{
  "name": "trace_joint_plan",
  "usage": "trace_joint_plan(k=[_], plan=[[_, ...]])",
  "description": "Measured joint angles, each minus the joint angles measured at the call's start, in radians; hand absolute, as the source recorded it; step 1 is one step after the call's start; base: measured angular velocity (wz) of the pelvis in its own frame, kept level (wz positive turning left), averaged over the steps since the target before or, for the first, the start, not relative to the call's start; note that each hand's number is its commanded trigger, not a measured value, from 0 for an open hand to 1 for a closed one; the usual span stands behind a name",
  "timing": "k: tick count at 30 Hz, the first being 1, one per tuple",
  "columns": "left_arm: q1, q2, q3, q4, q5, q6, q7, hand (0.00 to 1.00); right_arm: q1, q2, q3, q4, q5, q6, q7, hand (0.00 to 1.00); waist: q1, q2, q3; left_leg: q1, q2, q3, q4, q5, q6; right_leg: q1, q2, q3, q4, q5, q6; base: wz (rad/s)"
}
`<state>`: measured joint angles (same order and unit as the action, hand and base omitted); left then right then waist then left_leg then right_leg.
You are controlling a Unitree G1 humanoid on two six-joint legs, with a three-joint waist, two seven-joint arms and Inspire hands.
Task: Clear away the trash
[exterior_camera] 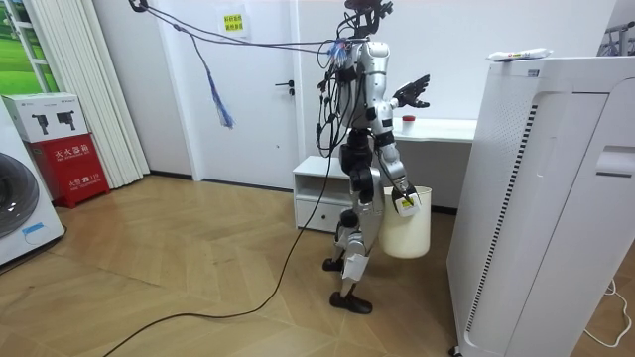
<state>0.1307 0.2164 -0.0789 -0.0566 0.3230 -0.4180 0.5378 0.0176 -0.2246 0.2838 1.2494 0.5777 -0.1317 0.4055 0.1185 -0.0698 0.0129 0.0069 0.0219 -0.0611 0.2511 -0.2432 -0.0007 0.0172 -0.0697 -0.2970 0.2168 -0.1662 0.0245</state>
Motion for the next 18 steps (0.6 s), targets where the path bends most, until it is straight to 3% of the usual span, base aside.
trace_joint_plan(k=[10, 14, 18], plan=[[0.077, 0.002, 0.002, 0.039, 0.0, 0.001, 0.021, 0.0, 0.002, 0.0, -0.001, 0.001, -0.039, 0.003, -0.001, 1.0, 0.018, -0.015, -0.0035, -0.001, 0.0, -0.008, -0.001, 0.0, 0.0, 0.003, 0.002, -0.005, -0.013, 0.0, 0.0, 0.02], [0.099, 0.002, 0.004, 0.081, -0.005, 0.033, 0.02, 0.0, 0.002, 0.0, -0.002, -0.01, -0.05, 0.023, 0.004, 1.0, 0.024, -0.03, -0.0057, -0.003, -0.001, -0.013, -0.001, 0.0, 0.0, 0.002, 0.002, -0.005, -0.014, 0.0, 0.0, 0.01], [0.103, 0.002, 0.006, 0.085, -0.006, 0.034, 0.02, 0.0, 0.002, 0.0, -0.003, -0.019, -0.077, 0.024, 0.014, 1.0, 0.024, -0.035, -0.0089, -0.004, -0.002, -0.015, -0.001, 0.0, 0.0, 0.004, 0.002, -0.005, -0.012, 0.0, 0.0, 0.0]])
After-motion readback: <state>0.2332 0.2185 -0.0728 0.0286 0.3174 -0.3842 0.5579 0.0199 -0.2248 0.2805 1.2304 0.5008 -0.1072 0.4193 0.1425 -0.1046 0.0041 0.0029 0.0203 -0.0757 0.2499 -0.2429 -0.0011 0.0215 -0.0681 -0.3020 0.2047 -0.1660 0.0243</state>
